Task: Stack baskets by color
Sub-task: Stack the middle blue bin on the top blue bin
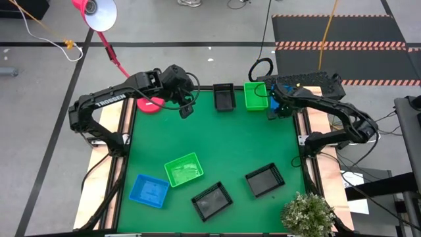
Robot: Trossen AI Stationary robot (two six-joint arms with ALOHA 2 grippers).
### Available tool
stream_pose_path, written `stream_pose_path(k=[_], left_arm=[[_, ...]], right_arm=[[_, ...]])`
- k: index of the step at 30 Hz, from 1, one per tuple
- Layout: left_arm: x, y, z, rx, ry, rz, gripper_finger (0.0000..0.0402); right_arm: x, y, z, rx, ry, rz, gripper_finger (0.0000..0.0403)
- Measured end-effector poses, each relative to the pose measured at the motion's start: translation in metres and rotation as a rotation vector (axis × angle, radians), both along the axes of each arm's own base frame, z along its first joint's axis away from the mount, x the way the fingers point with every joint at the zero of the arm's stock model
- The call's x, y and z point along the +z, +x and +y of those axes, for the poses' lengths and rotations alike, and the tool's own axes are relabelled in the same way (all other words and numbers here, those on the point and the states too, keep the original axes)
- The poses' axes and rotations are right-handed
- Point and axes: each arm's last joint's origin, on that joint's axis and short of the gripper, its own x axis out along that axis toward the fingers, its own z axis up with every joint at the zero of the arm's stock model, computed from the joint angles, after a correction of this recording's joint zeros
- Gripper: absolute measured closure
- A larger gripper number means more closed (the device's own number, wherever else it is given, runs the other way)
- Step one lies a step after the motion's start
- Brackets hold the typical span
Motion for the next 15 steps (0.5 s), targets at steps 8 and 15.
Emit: stream_pose_path(k=[8,15], left_arm=[[0.0000,-0.0003,0.0008,0.004,-0.001,0.000,0.0202],[-0.0009,-0.0016,0.0010,0.010,-0.010,0.012,0.0202]], right_arm=[[0.0031,-0.0032,-0.0004,0.007,-0.058,0.059,0.0402],[0.0067,-0.0050,0.0006,0.011,-0.088,0.070,0.0402]])
